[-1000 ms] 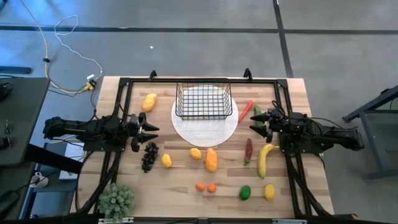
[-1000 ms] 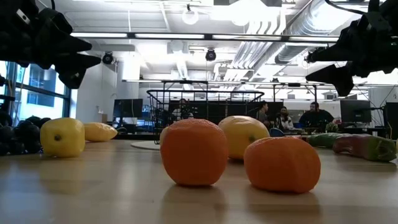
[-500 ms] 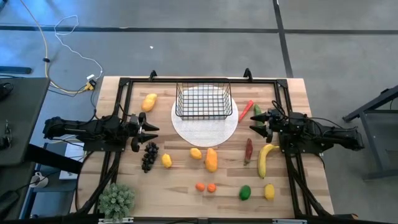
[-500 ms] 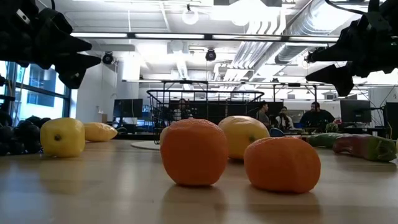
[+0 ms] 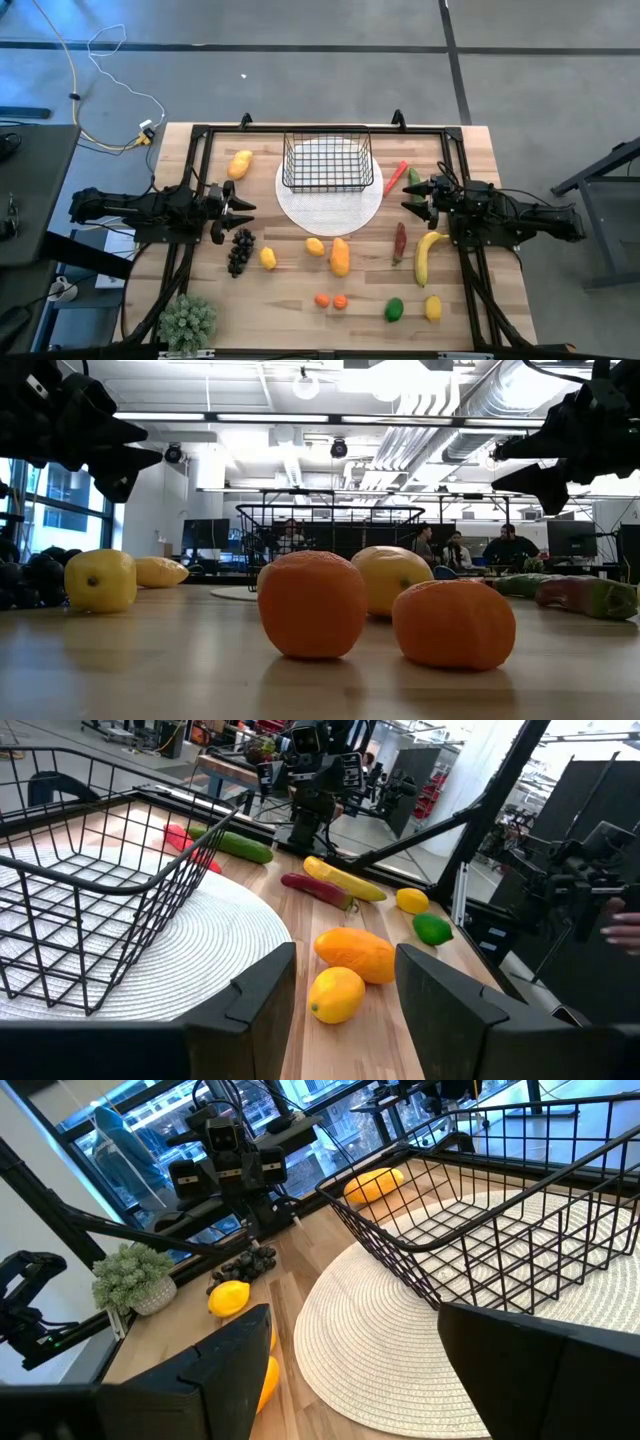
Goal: Build produce basket
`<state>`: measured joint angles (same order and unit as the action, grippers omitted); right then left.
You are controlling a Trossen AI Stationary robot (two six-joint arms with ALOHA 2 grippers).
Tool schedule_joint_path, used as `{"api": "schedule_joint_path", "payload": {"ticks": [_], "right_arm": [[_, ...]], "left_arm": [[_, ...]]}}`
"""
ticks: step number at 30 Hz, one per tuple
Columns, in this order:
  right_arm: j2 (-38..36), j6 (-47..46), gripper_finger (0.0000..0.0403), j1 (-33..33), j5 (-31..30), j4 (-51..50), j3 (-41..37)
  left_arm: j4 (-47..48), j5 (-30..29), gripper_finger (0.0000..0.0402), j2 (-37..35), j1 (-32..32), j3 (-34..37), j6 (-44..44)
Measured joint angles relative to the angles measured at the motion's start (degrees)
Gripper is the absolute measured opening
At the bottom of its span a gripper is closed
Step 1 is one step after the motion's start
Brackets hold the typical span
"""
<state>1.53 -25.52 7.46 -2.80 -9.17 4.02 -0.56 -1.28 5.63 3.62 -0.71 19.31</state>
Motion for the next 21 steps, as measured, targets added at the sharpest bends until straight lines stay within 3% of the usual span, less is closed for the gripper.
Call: {"api": "schedule_joint_path", "payload": {"ticks": [21], "right_arm": [[0.0, -1.5, 0.0268, 0.0, -0.2, 0.2, 0.0]], "left_arm": [[0.0, 0.0, 0.0161, 0.0, 0.0, 0.0, 0.0]]}}
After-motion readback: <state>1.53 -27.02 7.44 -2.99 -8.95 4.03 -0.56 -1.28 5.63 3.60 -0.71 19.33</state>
